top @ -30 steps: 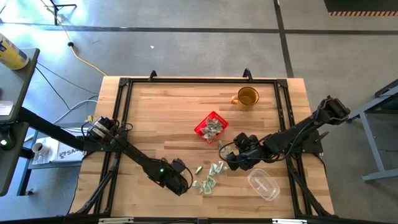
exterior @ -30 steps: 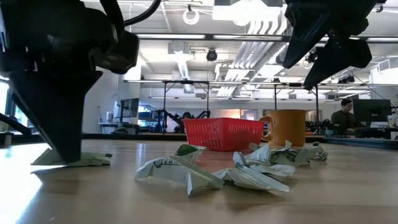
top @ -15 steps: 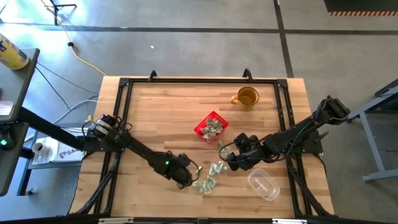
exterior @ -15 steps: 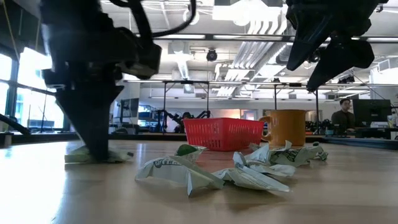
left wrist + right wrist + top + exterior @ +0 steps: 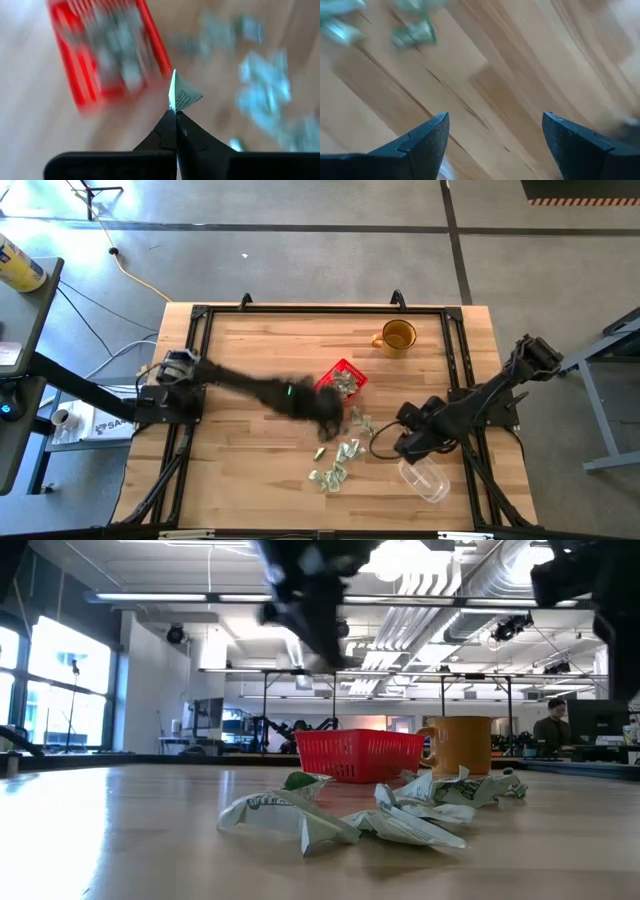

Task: Pick and place items into bin
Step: Put the white stevia packet into the red bin, then put the green stevia packet into the red bin

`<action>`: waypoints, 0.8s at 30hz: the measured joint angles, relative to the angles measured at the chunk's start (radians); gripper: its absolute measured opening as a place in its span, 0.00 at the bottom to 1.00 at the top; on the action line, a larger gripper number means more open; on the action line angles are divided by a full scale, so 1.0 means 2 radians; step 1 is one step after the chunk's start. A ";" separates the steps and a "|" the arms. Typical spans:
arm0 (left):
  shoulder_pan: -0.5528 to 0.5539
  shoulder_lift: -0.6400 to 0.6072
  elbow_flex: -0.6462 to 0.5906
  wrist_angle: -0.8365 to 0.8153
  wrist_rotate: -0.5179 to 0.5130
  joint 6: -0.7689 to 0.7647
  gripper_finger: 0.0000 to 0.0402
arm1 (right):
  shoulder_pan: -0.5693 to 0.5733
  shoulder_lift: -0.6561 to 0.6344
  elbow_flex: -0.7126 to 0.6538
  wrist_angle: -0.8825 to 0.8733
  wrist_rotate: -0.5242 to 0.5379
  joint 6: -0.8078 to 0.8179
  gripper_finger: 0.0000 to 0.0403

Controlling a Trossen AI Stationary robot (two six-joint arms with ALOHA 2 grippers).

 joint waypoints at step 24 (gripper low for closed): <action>0.168 0.024 0.002 -0.020 0.267 0.115 0.60 | 0.016 0.005 -0.001 0.070 0.091 -0.073 0.77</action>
